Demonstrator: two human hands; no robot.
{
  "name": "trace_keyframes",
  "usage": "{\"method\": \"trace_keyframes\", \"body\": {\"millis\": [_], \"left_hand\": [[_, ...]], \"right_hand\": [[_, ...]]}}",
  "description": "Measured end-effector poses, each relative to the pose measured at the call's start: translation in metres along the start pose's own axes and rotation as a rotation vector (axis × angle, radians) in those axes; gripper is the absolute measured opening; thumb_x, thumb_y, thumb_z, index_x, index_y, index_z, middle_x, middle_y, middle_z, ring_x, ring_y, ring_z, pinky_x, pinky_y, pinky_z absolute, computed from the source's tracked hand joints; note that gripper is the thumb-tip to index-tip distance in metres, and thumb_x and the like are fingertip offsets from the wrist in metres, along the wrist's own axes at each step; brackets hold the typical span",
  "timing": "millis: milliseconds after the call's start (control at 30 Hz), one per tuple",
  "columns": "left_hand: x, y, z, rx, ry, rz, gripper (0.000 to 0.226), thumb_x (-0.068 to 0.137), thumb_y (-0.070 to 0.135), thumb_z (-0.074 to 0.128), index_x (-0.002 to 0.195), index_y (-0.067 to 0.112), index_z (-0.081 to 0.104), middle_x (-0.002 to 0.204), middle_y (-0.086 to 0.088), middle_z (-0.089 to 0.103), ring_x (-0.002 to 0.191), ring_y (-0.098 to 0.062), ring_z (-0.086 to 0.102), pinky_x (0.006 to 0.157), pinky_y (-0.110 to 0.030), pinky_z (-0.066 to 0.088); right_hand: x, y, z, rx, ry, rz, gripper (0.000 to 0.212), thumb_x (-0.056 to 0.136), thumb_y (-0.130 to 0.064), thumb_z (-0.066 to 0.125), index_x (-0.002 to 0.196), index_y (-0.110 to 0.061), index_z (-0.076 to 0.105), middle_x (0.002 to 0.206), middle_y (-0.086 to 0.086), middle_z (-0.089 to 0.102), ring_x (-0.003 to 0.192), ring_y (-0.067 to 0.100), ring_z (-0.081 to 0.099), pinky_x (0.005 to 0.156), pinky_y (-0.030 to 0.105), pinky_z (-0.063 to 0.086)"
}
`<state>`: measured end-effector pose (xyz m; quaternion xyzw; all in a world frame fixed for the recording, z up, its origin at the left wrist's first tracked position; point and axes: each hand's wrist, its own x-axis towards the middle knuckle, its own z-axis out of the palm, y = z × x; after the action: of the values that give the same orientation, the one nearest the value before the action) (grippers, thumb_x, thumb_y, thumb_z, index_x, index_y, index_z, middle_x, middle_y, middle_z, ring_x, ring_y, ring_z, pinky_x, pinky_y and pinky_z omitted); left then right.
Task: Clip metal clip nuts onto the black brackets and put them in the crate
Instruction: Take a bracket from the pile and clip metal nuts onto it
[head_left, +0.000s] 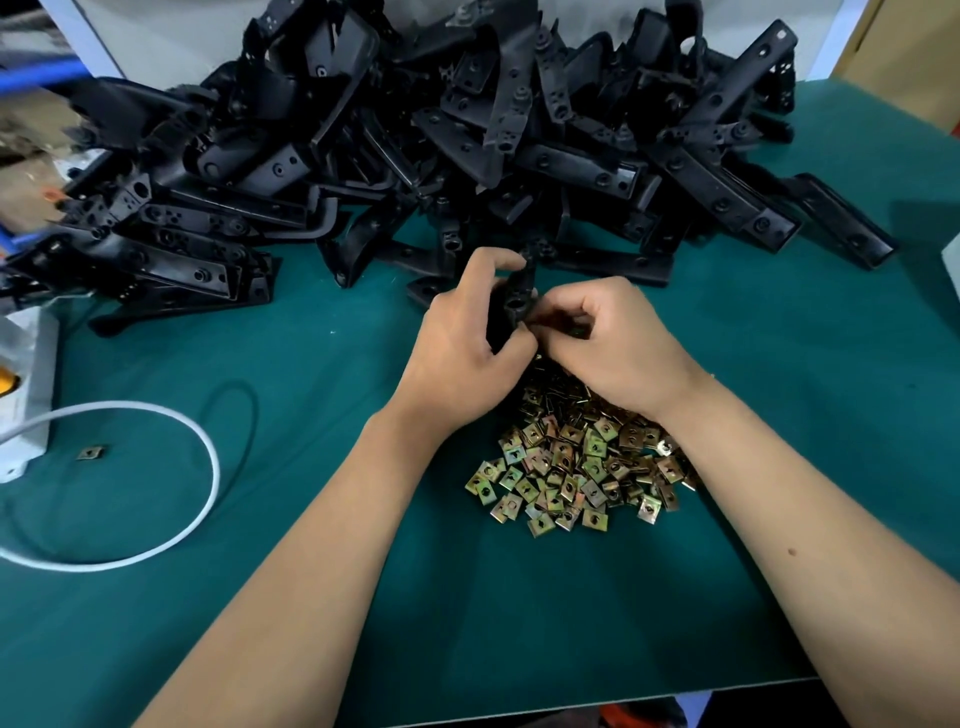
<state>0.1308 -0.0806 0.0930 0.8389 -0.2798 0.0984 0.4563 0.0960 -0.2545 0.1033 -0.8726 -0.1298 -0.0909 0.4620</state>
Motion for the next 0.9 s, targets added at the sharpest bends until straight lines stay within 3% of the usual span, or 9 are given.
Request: {"method": "trace_keyframes", "body": {"millis": [133, 200, 300, 367, 500, 600, 700, 800, 900], "left_hand": [[0.002, -0.002, 0.002, 0.002, 0.081, -0.024, 0.045, 0.087, 0.026, 0.057, 0.131, 0.02, 0.048, 0.108, 0.007, 0.071, 0.1, -0.009, 0.066, 0.088, -0.038, 0.053], [0.003, -0.004, 0.002, 0.029, 0.127, -0.042, 0.044, 0.091, 0.027, 0.062, 0.131, 0.019, 0.048, 0.106, 0.005, 0.07, 0.098, -0.011, 0.065, 0.088, -0.038, 0.052], [0.005, -0.007, 0.0, 0.052, 0.143, -0.086, 0.047, 0.094, 0.032, 0.067, 0.134, 0.016, 0.047, 0.115, 0.004, 0.066, 0.107, -0.013, 0.062, 0.094, -0.034, 0.05], [0.005, -0.009, -0.002, 0.045, 0.117, -0.101, 0.051, 0.095, 0.037, 0.065, 0.136, 0.014, 0.047, 0.124, 0.003, 0.062, 0.116, -0.014, 0.058, 0.099, -0.031, 0.046], [0.003, -0.011, -0.005, 0.008, 0.057, -0.107, 0.057, 0.094, 0.042, 0.06, 0.142, 0.017, 0.045, 0.132, 0.007, 0.057, 0.124, -0.008, 0.051, 0.101, -0.019, 0.038], [0.004, -0.013, -0.004, 0.009, 0.062, -0.089, 0.063, 0.093, 0.037, 0.071, 0.145, 0.016, 0.043, 0.128, 0.006, 0.061, 0.124, -0.006, 0.053, 0.106, -0.023, 0.042], [0.004, -0.015, -0.003, 0.007, 0.076, -0.096, 0.096, 0.08, 0.041, 0.085, 0.156, 0.023, 0.029, 0.114, 0.018, 0.062, 0.114, 0.013, 0.053, 0.097, -0.001, 0.034], [0.006, -0.016, -0.002, 0.026, 0.1, -0.064, 0.116, 0.071, 0.045, 0.091, 0.161, 0.022, 0.021, 0.118, 0.011, 0.068, 0.117, 0.001, 0.059, 0.101, -0.003, 0.034], [0.007, -0.017, -0.003, 0.032, 0.142, -0.018, 0.115, 0.069, 0.045, 0.093, 0.16, 0.017, 0.028, 0.114, 0.013, 0.068, 0.116, 0.001, 0.059, 0.103, -0.006, 0.036]], "right_hand": [[0.002, -0.004, 0.005, -0.375, -0.145, -0.075, 0.023, 0.086, -0.027, 0.079, 0.105, -0.014, 0.076, 0.104, 0.003, 0.067, 0.099, 0.025, 0.062, 0.088, 0.04, 0.048], [0.003, -0.006, 0.007, -0.433, -0.231, -0.037, 0.032, 0.086, -0.036, 0.08, 0.109, -0.014, 0.074, 0.107, 0.002, 0.065, 0.1, 0.025, 0.061, 0.09, 0.043, 0.049], [0.003, -0.008, 0.007, -0.412, -0.233, -0.057, 0.022, 0.088, -0.033, 0.08, 0.094, -0.016, 0.068, 0.092, -0.004, 0.063, 0.086, 0.02, 0.059, 0.079, 0.041, 0.048], [0.003, -0.007, 0.007, -0.383, -0.195, -0.053, 0.019, 0.09, -0.028, 0.078, 0.095, -0.014, 0.065, 0.092, -0.005, 0.065, 0.086, 0.018, 0.061, 0.078, 0.04, 0.048], [0.001, -0.001, 0.001, -0.192, 0.007, -0.009, 0.011, 0.093, -0.017, 0.075, 0.099, -0.017, 0.066, 0.089, -0.007, 0.07, 0.083, 0.01, 0.065, 0.075, 0.026, 0.049], [0.003, 0.004, -0.002, 0.069, 0.156, 0.061, 0.013, 0.093, -0.013, 0.075, 0.105, -0.017, 0.072, 0.083, -0.004, 0.075, 0.075, 0.006, 0.068, 0.07, 0.02, 0.051], [0.005, 0.006, -0.003, 0.39, 0.267, 0.124, 0.012, 0.094, -0.008, 0.073, 0.103, -0.013, 0.077, 0.082, 0.004, 0.077, 0.066, 0.006, 0.065, 0.062, 0.02, 0.05], [0.005, 0.008, -0.004, 0.523, 0.307, 0.141, 0.012, 0.093, -0.006, 0.073, 0.101, -0.014, 0.079, 0.083, 0.008, 0.077, 0.069, 0.012, 0.065, 0.062, 0.022, 0.053], [0.004, 0.008, -0.004, 0.565, 0.281, 0.154, 0.02, 0.095, -0.002, 0.07, 0.107, -0.016, 0.079, 0.088, 0.007, 0.078, 0.078, 0.011, 0.069, 0.07, 0.021, 0.055]]}}
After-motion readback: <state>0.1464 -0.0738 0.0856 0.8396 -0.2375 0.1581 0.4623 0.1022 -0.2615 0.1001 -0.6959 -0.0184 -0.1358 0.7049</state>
